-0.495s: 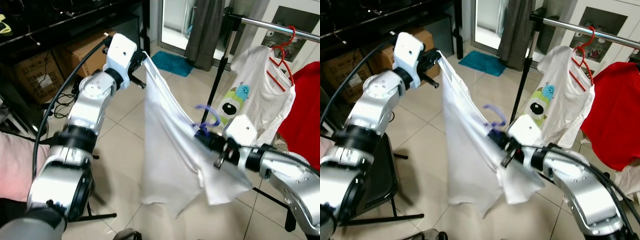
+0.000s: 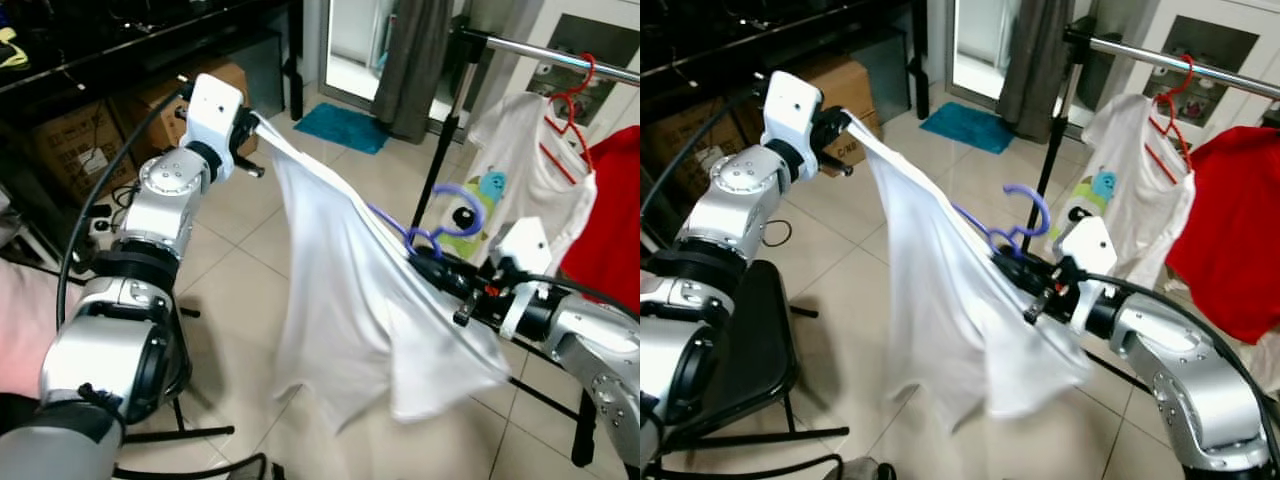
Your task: Hang hanger
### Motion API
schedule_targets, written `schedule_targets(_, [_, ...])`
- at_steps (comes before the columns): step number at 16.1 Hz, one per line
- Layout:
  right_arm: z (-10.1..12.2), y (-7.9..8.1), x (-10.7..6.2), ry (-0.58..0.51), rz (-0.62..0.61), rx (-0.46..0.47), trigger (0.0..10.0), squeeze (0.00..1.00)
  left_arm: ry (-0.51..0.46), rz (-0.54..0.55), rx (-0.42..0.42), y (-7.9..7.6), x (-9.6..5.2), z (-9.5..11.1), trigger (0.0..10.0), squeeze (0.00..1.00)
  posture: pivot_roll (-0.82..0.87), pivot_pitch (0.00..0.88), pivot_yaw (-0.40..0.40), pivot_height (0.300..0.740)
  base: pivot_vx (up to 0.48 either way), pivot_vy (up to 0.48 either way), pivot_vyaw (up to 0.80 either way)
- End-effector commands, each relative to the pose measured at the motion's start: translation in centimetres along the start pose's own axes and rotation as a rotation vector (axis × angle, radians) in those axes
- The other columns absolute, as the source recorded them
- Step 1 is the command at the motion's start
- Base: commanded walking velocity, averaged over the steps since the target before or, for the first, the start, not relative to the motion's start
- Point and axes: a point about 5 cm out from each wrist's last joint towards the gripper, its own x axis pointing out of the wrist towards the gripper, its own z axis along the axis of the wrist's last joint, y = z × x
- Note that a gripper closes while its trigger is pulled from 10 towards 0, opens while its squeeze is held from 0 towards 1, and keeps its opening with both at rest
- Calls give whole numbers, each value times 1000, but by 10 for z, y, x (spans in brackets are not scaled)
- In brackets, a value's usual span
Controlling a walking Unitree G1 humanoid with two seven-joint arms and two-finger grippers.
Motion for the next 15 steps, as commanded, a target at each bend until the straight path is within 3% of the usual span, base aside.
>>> schedule_targets(1, [-5,-1,-2,25,-12,7,0,0,-46,8,-15,4,-1,10,0,0,-47,20,19,740,0,0,0])
schedule_targets(3, [-5,4,0,24,10,14,0,0,-67,-17,-44,-6,1,11,0,0,-46,27,18,740,0,0,0])
schedule_targets(4, [-12,1,2,109,-28,-63,0,0,-123,-46,-105,-12,3,20,0,0,-46,27,18,740,0,0,0])
schedule_targets(5, [-13,0,4,108,-36,-60,0,0,-144,-64,-109,-14,4,25,0,0,-42,31,15,740,0,0,0])
schedule_targets(7, [-4,0,10,4,-55,0,0,0,-139,-50,-58,-11,5,30,0,0,-37,34,20,740,0,0,0])
schedule_targets(9, [11,-3,7,-131,-74,77,0,0,-35,74,-14,8,1,10,0,0,-38,35,24,740,0,0,0])
schedule_targets(12, [22,-11,-1,-233,-112,138,0,0,58,213,-6,28,-10,-13,0,0,-42,37,32,740,0,0,0])
schedule_targets(13, [23,-11,-2,-248,-112,148,0,0,65,227,-16,30,-11,-15,0,0,-42,37,32,740,0,0,0])
schedule_targets(15, [32,-9,-1,-323,-99,205,0,0,121,187,-43,19,-12,-32,0,0,-42,36,34,740,0,0,0])
